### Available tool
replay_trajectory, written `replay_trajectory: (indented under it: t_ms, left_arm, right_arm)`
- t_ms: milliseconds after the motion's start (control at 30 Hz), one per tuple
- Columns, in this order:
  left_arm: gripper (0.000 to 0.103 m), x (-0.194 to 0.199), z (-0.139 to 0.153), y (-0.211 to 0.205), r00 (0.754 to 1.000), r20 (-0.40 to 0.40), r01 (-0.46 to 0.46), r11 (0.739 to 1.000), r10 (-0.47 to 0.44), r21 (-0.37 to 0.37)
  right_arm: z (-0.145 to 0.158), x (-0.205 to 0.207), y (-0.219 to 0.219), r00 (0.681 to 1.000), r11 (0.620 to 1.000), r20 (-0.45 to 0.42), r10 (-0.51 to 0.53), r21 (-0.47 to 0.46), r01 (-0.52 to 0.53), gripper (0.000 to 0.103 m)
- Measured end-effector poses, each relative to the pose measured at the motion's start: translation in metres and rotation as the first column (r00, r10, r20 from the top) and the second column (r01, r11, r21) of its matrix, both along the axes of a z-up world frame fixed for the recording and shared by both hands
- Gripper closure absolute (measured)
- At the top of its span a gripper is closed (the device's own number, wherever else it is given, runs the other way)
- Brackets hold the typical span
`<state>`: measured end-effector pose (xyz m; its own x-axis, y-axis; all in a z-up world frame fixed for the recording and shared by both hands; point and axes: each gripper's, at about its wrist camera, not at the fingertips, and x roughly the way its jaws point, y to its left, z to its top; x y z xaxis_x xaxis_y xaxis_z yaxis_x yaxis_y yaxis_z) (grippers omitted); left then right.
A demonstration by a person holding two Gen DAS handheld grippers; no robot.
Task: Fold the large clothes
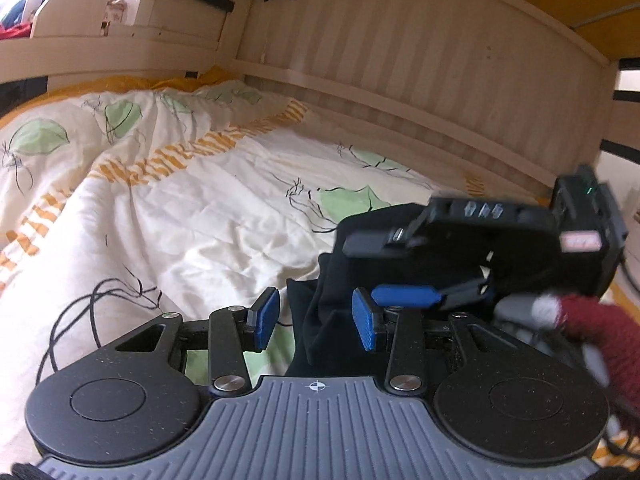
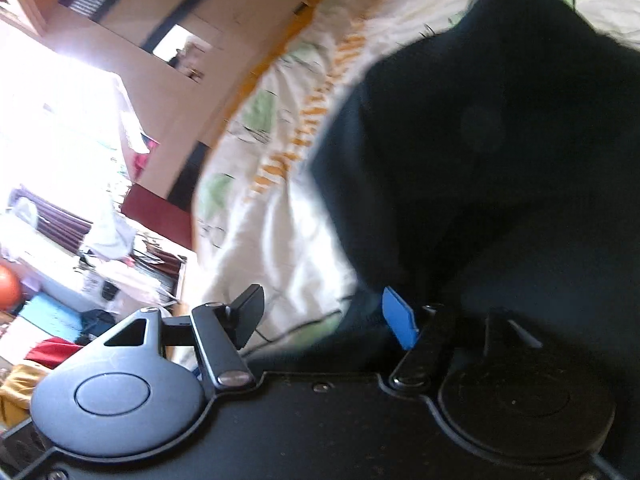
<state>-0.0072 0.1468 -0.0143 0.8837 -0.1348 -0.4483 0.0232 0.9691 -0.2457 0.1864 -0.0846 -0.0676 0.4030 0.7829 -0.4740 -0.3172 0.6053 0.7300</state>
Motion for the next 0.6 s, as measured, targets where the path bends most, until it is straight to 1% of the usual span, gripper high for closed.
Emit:
replay_trajectory:
  t_ms: [67, 133, 200, 300, 367, 467, 533, 600]
  left_arm:
    - [0.064, 0.001, 0.001, -0.002, 1.000, 0.003, 0.009, 1.000, -0.009, 0.006]
    - [0.064, 0.003, 0.002, -0.006, 1.000, 0.004, 0.025, 1.000, -0.025, 0.016]
    - [0.064, 0.006, 0.004, -0.012, 0.999, 0.009, 0.044, 0.999, -0.045, 0.023]
    - [0.064, 0.010, 0.008, -0.024, 0.996, 0.029, 0.085, 0.996, -0.086, 0.037]
    - [0.064, 0.015, 0.012, -0.036, 0.990, 0.047, 0.127, 0.990, -0.129, 0.056]
    - [0.063, 0.022, 0.013, -0.056, 0.978, 0.060, 0.196, 0.976, -0.202, 0.090]
    - [0.063, 0.026, 0.007, -0.067, 0.970, 0.043, 0.234, 0.967, -0.239, 0.096]
    - [0.063, 0.032, -0.006, -0.072, 0.967, 0.000, 0.255, 0.963, -0.256, 0.091]
  right_arm:
    - [0.012, -0.004, -0.006, 0.999, 0.999, 0.034, 0.001, 0.032, -0.002, 0.031]
    - [0.028, -0.008, -0.016, 0.998, 0.998, 0.069, -0.001, 0.068, -0.004, 0.026]
    - [0.043, -0.013, -0.028, 0.993, 0.996, 0.114, -0.016, 0.084, 0.006, 0.025]
    - [0.062, -0.022, -0.052, 0.980, 0.997, 0.187, -0.066, 0.055, 0.057, 0.025]
    - [0.070, -0.026, -0.067, 0.968, 0.994, 0.227, -0.109, 0.024, 0.106, 0.025]
    - [0.073, -0.030, -0.091, 0.954, 0.984, 0.239, -0.178, 0.013, 0.180, 0.025]
    - [0.069, -0.029, -0.098, 0.948, 0.974, 0.228, -0.221, 0.009, 0.225, 0.025]
    - [0.063, -0.031, -0.108, 0.943, 0.966, 0.218, -0.250, -0.012, 0.258, 0.025]
